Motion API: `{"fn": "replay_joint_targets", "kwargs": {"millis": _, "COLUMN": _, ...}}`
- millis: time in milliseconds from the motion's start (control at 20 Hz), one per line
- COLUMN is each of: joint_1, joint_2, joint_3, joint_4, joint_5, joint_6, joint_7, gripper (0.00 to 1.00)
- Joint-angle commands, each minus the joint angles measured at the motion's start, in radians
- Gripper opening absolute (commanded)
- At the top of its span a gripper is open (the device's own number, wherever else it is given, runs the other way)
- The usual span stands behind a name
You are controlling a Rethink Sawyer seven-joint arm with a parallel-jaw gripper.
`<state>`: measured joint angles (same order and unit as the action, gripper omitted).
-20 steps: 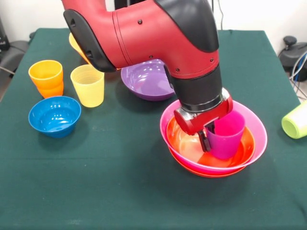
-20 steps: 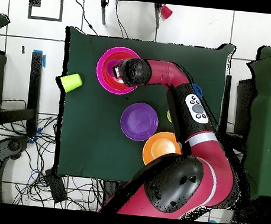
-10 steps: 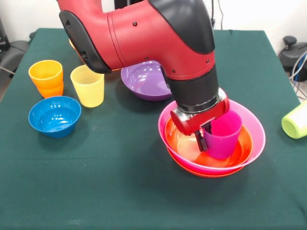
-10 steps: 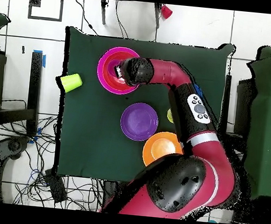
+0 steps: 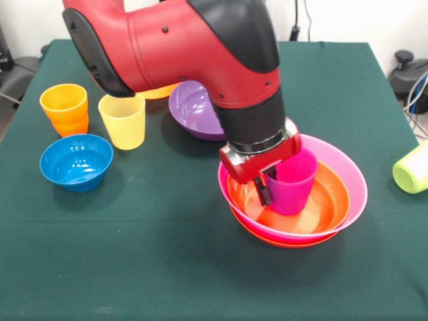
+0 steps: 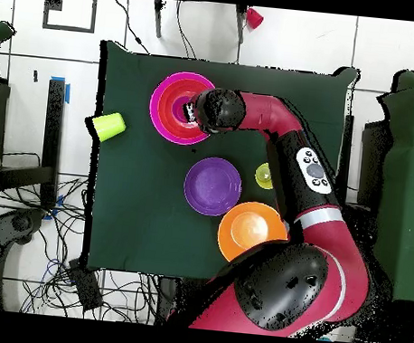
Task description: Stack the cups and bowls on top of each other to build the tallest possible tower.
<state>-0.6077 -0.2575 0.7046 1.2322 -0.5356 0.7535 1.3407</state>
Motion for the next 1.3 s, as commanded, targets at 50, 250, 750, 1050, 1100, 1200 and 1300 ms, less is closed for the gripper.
{"fn": "replay_joint_targets", "kwargs": {"millis": 50, "joint_1": -0.018, "joint_2": -0.032, "joint_3": -0.009, "joint_4": 0.042, "joint_5": -0.023, "joint_6": 0.125, "joint_7": -0.211, "gripper": 0.00}}
{"fn": "replay_joint_targets", "kwargs": {"millis": 250, "joint_1": -0.011, "joint_2": -0.029, "joint_3": -0.004, "joint_4": 0.026, "joint_5": -0.024, "joint_6": 0.136, "joint_7": -0.206, "gripper": 0.00}}
{"fn": "replay_joint_targets", "kwargs": {"millis": 750, "joint_1": -0.003, "joint_2": -0.012, "joint_3": 0.001, "joint_4": 0.005, "joint_5": -0.048, "joint_6": 0.101, "joint_7": -0.203, "gripper": 0.00}}
{"fn": "replay_joint_targets", "kwargs": {"millis": 1050, "joint_1": -0.004, "joint_2": -0.020, "joint_3": 0.001, "joint_4": 0.018, "joint_5": -0.051, "joint_6": 0.089, "joint_7": -0.193, "gripper": 0.00}}
{"fn": "replay_joint_targets", "kwargs": {"millis": 1100, "joint_1": -0.004, "joint_2": -0.020, "joint_3": 0.002, "joint_4": 0.019, "joint_5": -0.051, "joint_6": 0.089, "joint_7": -0.194, "gripper": 0.00}}
{"fn": "replay_joint_targets", "kwargs": {"millis": 1200, "joint_1": -0.004, "joint_2": -0.024, "joint_3": 0.002, "joint_4": 0.021, "joint_5": -0.051, "joint_6": 0.091, "joint_7": -0.194, "gripper": 0.00}}
{"fn": "replay_joint_targets", "kwargs": {"millis": 1300, "joint_1": -0.004, "joint_2": -0.019, "joint_3": 0.001, "joint_4": 0.020, "joint_5": -0.054, "joint_6": 0.086, "joint_7": -0.192, "gripper": 0.00}}
